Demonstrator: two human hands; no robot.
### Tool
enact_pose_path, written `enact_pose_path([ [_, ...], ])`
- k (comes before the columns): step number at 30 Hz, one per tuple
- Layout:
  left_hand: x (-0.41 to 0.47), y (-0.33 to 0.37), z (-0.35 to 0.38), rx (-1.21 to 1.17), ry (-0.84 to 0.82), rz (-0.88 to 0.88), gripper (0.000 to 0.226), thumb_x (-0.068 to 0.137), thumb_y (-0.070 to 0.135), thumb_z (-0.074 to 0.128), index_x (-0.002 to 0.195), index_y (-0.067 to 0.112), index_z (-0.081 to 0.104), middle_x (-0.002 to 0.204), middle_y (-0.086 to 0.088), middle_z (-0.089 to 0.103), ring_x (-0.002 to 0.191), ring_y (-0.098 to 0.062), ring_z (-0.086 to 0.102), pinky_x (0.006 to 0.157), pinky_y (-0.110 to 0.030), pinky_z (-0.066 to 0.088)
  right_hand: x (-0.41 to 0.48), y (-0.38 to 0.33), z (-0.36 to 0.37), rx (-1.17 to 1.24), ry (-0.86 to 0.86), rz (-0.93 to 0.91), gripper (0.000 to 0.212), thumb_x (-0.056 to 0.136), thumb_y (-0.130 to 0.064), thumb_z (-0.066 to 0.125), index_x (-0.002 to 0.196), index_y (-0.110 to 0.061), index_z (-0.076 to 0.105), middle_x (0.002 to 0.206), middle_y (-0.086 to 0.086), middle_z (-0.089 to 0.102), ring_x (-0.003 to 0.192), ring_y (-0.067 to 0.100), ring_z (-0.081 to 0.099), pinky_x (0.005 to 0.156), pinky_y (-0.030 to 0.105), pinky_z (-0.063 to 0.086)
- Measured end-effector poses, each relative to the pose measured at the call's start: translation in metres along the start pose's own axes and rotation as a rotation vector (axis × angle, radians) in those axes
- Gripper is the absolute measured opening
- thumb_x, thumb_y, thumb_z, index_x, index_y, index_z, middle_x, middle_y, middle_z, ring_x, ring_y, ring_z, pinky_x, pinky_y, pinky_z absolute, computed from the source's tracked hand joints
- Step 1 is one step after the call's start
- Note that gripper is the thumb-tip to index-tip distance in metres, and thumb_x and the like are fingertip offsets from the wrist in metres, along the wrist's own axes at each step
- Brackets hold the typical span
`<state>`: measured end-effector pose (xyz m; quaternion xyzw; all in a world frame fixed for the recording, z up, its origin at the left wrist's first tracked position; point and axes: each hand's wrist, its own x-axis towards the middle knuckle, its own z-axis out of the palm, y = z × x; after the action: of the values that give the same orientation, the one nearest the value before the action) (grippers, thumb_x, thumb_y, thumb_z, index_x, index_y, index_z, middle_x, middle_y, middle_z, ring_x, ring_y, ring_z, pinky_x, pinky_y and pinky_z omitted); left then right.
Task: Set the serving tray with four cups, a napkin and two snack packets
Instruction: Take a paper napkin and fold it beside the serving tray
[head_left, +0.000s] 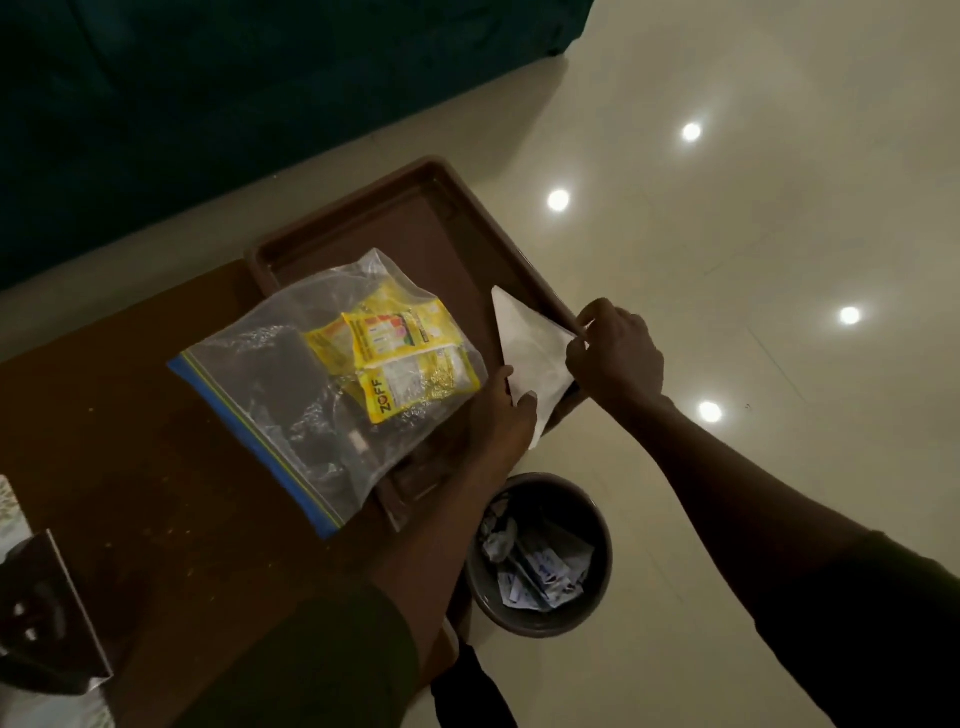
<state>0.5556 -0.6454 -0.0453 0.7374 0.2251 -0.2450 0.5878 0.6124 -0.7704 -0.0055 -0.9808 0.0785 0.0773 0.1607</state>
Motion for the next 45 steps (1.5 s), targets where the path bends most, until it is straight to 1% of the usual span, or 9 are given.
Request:
enact_pose_path([
  [8,0.006,0.006,0.001,0.085,0.025,0.037,0.052,0.095,0.021,0.053,0.145,0.018,0.039,0.150,-0.012,0.040,0.136,-0.028,0.042,0.109,-0.040,0.040,-0.006,-0.009,0.011,-0.202,-0.195,0.080,0.066,0.085,-0.040,0.059,0.139,-0.017,0.029,0.064,-0.002,0.040,0.056,0.017,0.045,0.052,0.028,0.034],
  [11,0.007,0.005,-0.001,0.067,0.005,0.024,0.052,0.096,0.025,0.054,0.145,0.017,0.039,0.151,-0.011,0.040,0.135,-0.028,0.043,0.108,-0.039,0.041,-0.002,-0.012,0.023,-0.131,-0.178,0.131,0.081,0.082,-0.038,0.066,0.143,-0.014,0.020,0.081,0.004,0.057,0.059,0.020,0.049,0.053,0.030,0.038],
  [18,-0.001,0.005,-0.009,-0.166,-0.032,-0.047,0.045,0.097,0.031,0.052,0.138,0.015,0.043,0.141,-0.011,0.052,0.126,-0.031,0.052,0.105,-0.051,0.045,-0.012,-0.016,0.024,0.594,-0.121,0.327,0.064,0.075,-0.020,0.070,0.131,-0.015,0.039,0.105,-0.002,0.056,0.094,0.022,0.062,0.062,0.027,0.056],
  [23,-0.019,0.024,-0.024,-0.890,-0.202,-0.207,0.052,0.097,0.044,0.048,0.138,0.011,0.049,0.136,-0.018,0.057,0.125,-0.035,0.055,0.105,-0.051,0.045,-0.037,-0.036,-0.008,1.012,-0.042,0.312,0.041,0.069,-0.023,0.059,0.110,-0.018,0.062,0.099,0.001,0.068,0.094,0.026,0.067,0.078,0.045,0.059],
  [27,-0.020,0.037,-0.077,-1.068,-0.140,-0.210,0.055,0.087,0.061,0.054,0.104,0.012,0.073,0.091,-0.012,0.077,0.078,-0.027,0.075,0.064,-0.039,0.061,-0.058,-0.064,-0.012,1.173,-0.193,0.226,0.053,0.063,-0.014,0.055,0.116,-0.017,0.055,0.114,0.009,0.062,0.106,0.030,0.061,0.082,0.045,0.057],
  [31,-0.021,0.030,-0.122,-1.142,-0.136,-0.115,0.019,0.094,0.025,0.058,0.111,0.018,0.060,0.100,-0.011,0.073,0.092,-0.028,0.069,0.081,-0.043,0.057,-0.081,-0.100,0.003,1.179,-0.352,0.174,0.057,0.069,-0.026,0.066,0.123,-0.027,0.045,0.117,-0.003,0.059,0.106,0.018,0.060,0.078,0.034,0.056],
  [34,-0.033,0.013,-0.149,-1.208,-0.152,0.014,0.032,0.093,0.000,0.050,0.119,0.020,0.054,0.106,-0.010,0.072,0.100,-0.025,0.069,0.082,-0.040,0.058,-0.100,-0.130,0.018,1.147,-0.402,0.196,0.057,0.074,-0.039,0.077,0.124,-0.031,0.051,0.117,-0.007,0.065,0.103,0.012,0.065,0.081,0.034,0.058],
  [40,-0.061,-0.024,-0.221,-1.305,-0.069,0.047,0.025,0.093,-0.004,0.048,0.082,0.018,0.053,0.097,-0.009,0.076,0.093,-0.023,0.074,0.076,-0.038,0.059,-0.139,-0.187,0.044,1.168,-0.524,0.177,0.041,0.077,-0.027,0.077,0.116,-0.024,0.063,0.100,-0.005,0.074,0.086,0.008,0.072,0.063,0.019,0.056],
  [45,-0.091,-0.056,-0.276,-1.271,-0.013,0.089,0.024,0.096,-0.002,0.044,0.105,0.013,0.062,0.110,-0.011,0.071,0.110,-0.022,0.065,0.094,-0.040,0.052,-0.170,-0.236,0.060,1.126,-0.608,0.134,0.031,0.080,-0.024,0.075,0.110,-0.026,0.065,0.097,0.002,0.075,0.081,0.016,0.072,0.058,0.026,0.056],
])
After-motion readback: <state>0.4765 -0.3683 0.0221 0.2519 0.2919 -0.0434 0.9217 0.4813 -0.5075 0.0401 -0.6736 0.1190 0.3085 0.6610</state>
